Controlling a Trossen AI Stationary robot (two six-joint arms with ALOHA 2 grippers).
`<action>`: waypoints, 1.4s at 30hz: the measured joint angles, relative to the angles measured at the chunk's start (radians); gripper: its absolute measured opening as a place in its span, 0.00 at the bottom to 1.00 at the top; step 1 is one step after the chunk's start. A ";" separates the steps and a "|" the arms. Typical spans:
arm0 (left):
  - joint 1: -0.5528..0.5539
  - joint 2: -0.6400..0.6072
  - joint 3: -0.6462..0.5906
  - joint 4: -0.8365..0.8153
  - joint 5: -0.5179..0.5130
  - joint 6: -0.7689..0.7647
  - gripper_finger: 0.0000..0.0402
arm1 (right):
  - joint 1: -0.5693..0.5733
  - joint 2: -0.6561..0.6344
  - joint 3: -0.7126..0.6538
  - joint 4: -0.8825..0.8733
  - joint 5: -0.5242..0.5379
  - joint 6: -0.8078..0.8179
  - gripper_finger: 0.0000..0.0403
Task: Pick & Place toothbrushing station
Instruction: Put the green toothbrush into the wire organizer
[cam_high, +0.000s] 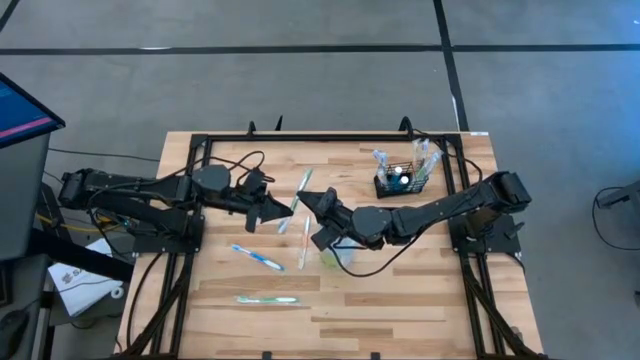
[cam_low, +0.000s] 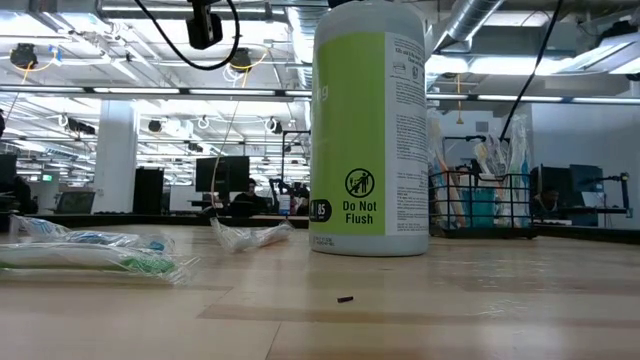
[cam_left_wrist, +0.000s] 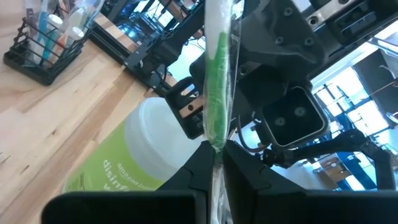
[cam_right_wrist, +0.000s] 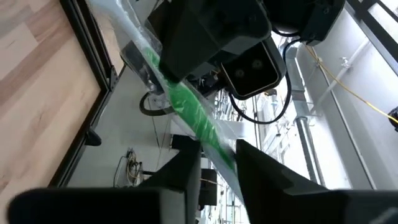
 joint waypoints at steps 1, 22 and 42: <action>0.000 0.000 0.000 0.002 0.000 0.000 0.04 | 0.000 0.000 0.000 0.000 0.000 0.000 0.21; 0.000 0.000 0.000 0.012 -0.010 0.004 0.02 | 0.008 0.000 0.000 -0.005 -0.022 -0.030 0.20; 0.000 0.000 0.000 0.021 0.011 -0.059 0.03 | -0.026 0.000 -0.001 0.018 -0.164 -0.131 0.30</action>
